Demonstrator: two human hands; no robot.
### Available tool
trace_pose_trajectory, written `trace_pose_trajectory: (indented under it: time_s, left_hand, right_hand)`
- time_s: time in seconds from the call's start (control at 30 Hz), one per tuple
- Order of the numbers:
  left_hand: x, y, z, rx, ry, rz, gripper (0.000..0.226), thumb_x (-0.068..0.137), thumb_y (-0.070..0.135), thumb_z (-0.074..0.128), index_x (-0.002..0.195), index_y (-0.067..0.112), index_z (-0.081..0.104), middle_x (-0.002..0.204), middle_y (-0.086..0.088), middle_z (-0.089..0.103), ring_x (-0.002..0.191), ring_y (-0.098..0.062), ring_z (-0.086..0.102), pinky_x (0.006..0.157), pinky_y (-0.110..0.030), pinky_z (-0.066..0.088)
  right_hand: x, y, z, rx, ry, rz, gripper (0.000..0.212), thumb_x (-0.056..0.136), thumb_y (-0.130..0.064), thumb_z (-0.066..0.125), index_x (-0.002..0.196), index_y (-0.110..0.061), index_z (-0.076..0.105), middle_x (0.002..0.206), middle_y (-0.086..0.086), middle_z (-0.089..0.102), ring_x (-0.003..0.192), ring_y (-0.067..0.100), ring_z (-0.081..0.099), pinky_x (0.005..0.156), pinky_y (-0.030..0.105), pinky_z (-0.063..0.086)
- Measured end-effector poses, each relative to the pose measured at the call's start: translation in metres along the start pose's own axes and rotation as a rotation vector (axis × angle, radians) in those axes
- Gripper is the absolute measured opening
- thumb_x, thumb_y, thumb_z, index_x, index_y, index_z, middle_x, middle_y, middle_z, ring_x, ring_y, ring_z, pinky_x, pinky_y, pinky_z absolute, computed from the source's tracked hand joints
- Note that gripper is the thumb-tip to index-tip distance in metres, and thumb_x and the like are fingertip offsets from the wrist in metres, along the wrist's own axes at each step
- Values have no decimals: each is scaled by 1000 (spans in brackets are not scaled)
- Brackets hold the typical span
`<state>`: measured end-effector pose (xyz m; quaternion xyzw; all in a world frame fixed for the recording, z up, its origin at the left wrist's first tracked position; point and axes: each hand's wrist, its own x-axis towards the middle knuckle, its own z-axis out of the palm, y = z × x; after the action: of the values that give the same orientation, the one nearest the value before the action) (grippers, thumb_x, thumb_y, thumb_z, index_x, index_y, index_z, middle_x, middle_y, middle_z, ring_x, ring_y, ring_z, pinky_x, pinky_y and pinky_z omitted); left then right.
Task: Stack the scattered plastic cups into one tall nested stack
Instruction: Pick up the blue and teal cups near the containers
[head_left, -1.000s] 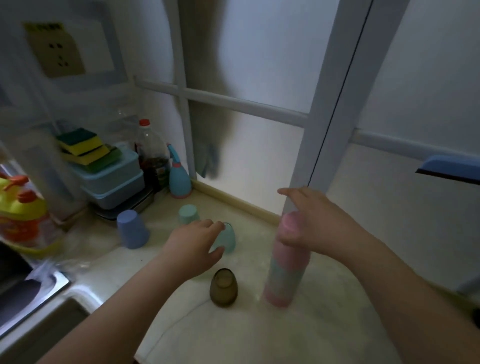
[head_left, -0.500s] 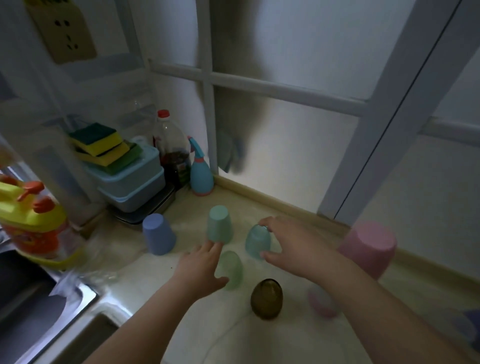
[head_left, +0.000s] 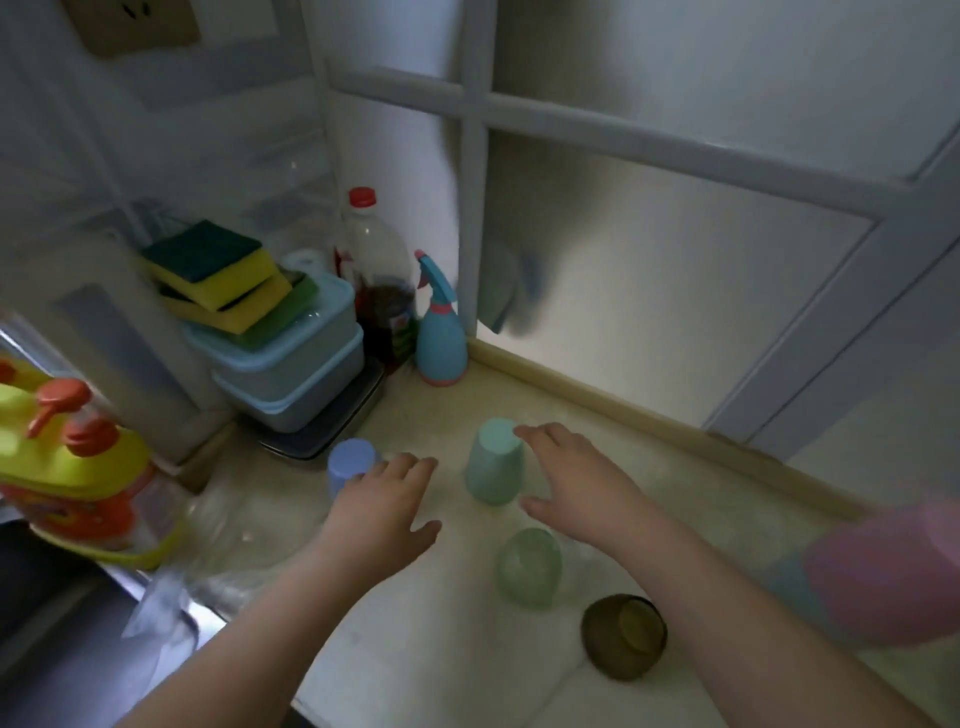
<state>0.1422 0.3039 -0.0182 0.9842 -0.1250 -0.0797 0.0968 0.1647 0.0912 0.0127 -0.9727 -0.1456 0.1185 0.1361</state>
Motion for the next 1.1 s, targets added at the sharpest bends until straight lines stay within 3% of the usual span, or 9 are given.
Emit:
trace_pose_trajectory:
  time_s: [0.17,0.4,0.5,0.63,0.8,0.97,1.1]
  left_hand:
    - [3,-13,-12,-1,44,39,64,84,43,54,139,22,27,142,-1,40,126,-25,41,99,-40,39]
    - [3,-32,-9,-29,76,37,64,81,38,59,137,19,33,137,-5,47,124,-30,45,98,-43,40]
    - [4,-41,-10,-34,101,37,64,79,35,61,136,18,36,138,-7,47,125,-32,43,99,-44,41]
    - [11,-58,-20,0,120,-21,67,79,33,60,138,18,31,144,-5,37,131,-29,34,103,-42,36]
    - [25,-82,-20,9,-49,-157,74,78,39,61,138,16,26,142,-8,37,124,-30,40,98,-41,41]
    - [35,-85,-9,73,-188,-138,73,77,37,62,135,15,26,132,-11,47,113,-32,51,87,-40,46]
    - [34,-81,-10,105,-186,-118,67,74,35,65,128,12,32,121,-13,53,101,-33,57,79,-40,49]
  right_hand:
    - [58,-16,22,-59,-73,33,85,77,-27,67,146,-22,17,146,9,30,123,35,40,99,45,43]
    - [85,-15,46,22,-124,119,72,76,-17,68,137,-22,28,139,14,27,113,40,48,92,42,45]
    - [87,-18,41,14,-139,97,64,76,-14,68,130,-20,34,134,15,32,108,39,51,88,40,46]
    - [83,-36,23,26,-115,6,68,74,-18,71,131,-21,34,130,12,35,104,36,54,83,40,48]
    - [73,-58,7,24,-44,-77,76,70,-25,74,133,-23,31,129,5,39,103,30,55,81,38,50]
    - [59,-55,4,30,-37,-81,73,70,-25,73,131,-22,34,127,3,41,98,28,55,76,33,46]
    - [46,-51,-1,28,-32,-77,72,68,-26,73,129,-23,35,126,3,42,97,29,56,78,38,50]
